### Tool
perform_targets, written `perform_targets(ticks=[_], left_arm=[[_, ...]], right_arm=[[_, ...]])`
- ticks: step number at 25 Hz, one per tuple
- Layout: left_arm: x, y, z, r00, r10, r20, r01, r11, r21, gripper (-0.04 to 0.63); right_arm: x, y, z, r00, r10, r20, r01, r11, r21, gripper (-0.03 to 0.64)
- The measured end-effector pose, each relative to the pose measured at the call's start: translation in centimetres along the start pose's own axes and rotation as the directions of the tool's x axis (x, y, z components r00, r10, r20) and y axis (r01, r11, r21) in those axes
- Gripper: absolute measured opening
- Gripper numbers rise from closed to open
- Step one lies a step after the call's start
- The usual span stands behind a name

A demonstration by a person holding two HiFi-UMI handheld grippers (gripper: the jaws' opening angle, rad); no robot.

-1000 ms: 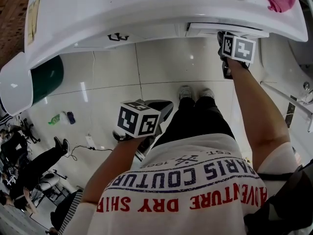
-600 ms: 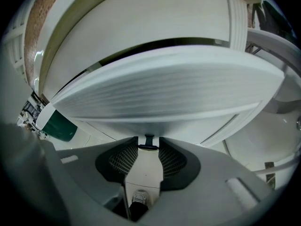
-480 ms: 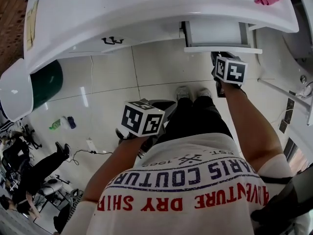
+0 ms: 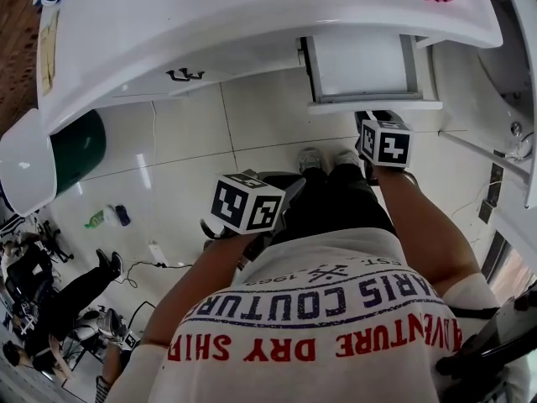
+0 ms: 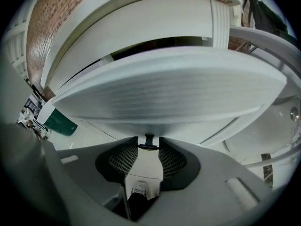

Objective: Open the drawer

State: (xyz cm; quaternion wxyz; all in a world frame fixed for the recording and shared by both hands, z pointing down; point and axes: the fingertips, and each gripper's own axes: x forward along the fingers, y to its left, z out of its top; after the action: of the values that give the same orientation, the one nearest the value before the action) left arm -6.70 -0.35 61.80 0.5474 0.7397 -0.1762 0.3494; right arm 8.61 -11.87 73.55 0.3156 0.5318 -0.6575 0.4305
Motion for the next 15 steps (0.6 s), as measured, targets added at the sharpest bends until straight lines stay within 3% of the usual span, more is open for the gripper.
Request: perform_targets(ticks=[15], left_arm=[[-0.18,0.11,-0.56,1.0,0.004,0.003,-0.004,1.0,-0.006,-0.005]], right_arm=[[-0.7,-0.06,-1.27,1.0,-0.015,0.01,0.015,1.0,0.003,0.142]])
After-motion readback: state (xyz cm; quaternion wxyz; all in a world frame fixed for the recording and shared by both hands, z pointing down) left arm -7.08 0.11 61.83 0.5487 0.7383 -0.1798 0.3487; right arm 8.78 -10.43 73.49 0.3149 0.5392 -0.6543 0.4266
